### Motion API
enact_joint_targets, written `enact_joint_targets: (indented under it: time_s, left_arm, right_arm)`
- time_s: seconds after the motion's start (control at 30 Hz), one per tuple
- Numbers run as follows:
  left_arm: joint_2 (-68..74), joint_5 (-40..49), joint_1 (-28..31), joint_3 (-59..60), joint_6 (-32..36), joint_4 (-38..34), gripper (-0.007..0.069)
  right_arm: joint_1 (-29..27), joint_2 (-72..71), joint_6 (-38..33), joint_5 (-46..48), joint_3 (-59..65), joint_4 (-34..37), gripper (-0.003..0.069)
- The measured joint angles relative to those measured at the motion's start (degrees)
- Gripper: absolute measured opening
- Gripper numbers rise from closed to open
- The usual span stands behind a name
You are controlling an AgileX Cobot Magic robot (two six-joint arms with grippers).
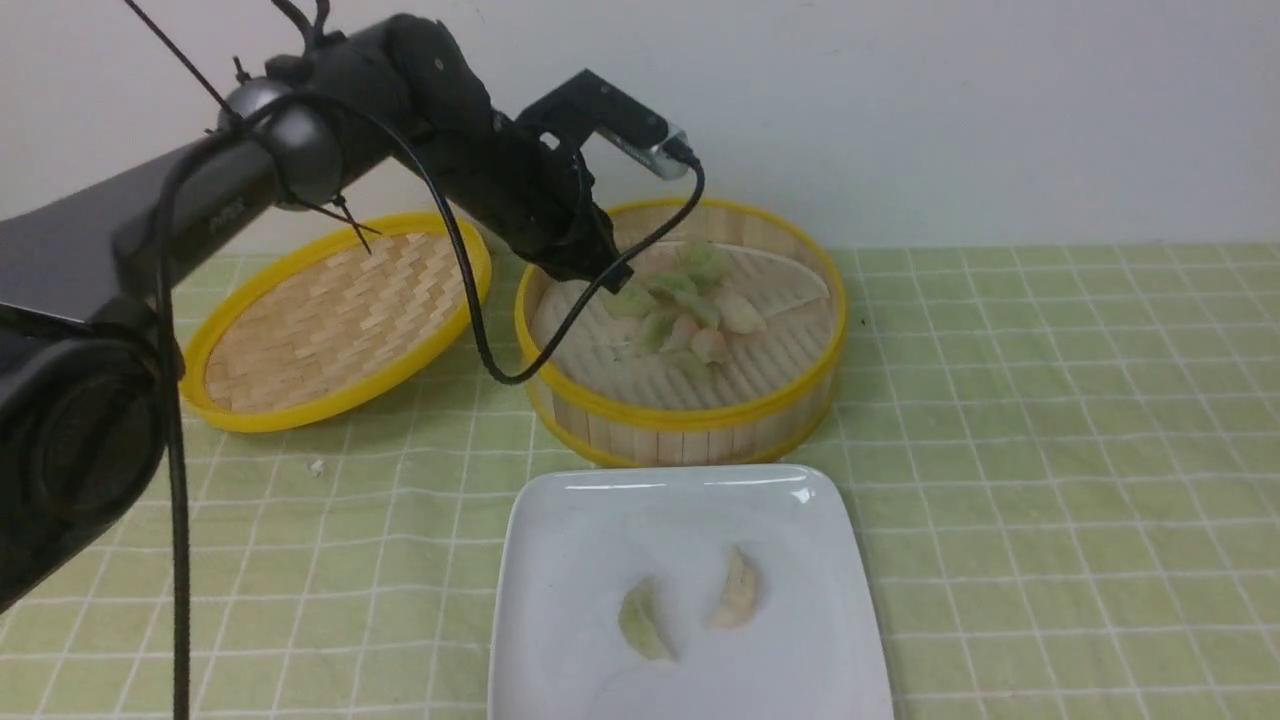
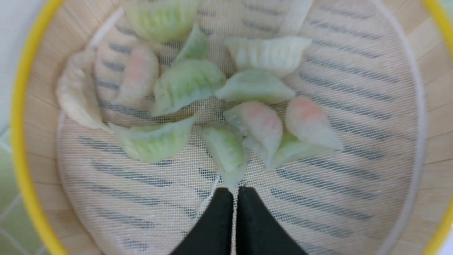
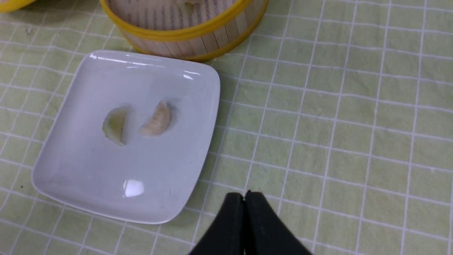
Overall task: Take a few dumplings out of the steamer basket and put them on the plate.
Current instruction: Use the left arm to grab a dumpling from the steamer
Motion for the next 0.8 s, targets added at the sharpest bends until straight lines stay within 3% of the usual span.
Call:
enact_joint_targets:
  time_s: [0.43,0.53,0.8]
  left_arm:
    - [0.06,-0.81,0.0,-0.05,1.73,-2.44,0.002]
    - [2.01,-2.62,0.0,-0.05,2.18,-3.32,0.007]
    - [8.28,-6.28,-0.11,0.0,3.17,-7.04,0.0344]
  right_arm:
    - [0.0,0.0,0.0,0.07,0.0,0.05,-0.0015]
    - [0.0,0.0,0.0,0.07,0.0,0.05,-0.0015]
    - [0.0,0.0,0.44,0.07,0.0,0.05,-0.0015]
